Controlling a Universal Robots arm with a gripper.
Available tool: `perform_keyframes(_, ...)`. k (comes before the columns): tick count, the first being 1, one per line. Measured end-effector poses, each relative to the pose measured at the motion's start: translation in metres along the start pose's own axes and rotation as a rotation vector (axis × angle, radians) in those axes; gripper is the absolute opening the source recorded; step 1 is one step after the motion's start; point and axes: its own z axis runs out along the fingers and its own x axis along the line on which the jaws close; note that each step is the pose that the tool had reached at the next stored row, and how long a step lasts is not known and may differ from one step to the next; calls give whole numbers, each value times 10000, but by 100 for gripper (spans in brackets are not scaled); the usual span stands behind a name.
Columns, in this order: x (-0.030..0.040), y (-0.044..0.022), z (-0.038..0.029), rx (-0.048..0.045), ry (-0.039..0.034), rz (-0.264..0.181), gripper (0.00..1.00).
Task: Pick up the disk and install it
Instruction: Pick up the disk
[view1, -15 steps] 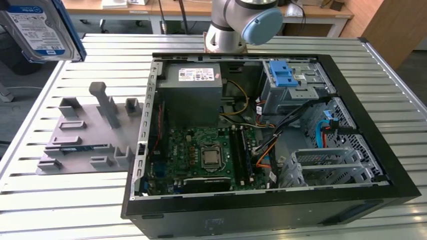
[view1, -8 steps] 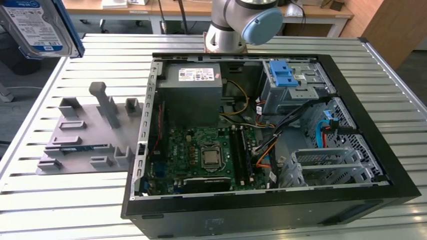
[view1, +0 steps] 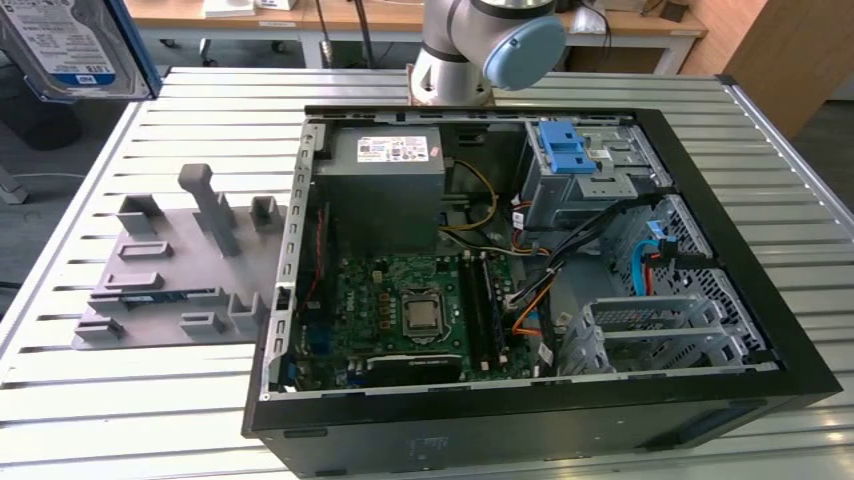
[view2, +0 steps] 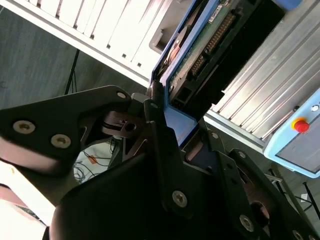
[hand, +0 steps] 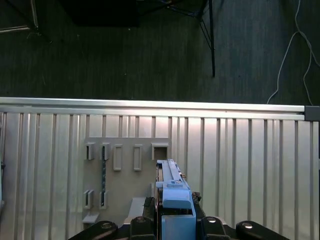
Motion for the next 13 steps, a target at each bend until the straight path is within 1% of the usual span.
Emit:
perform_keyframes(5, -6, 4, -144, 1, 0, 0, 36)
perform_keyframes(7, -7, 5, -186, 1, 0, 0, 36)
perform_keyframes(8, -8, 6, -198, -1, 0, 0, 36)
perform_keyframes(13, -8, 6, -199, 2, -2, 0, 36)
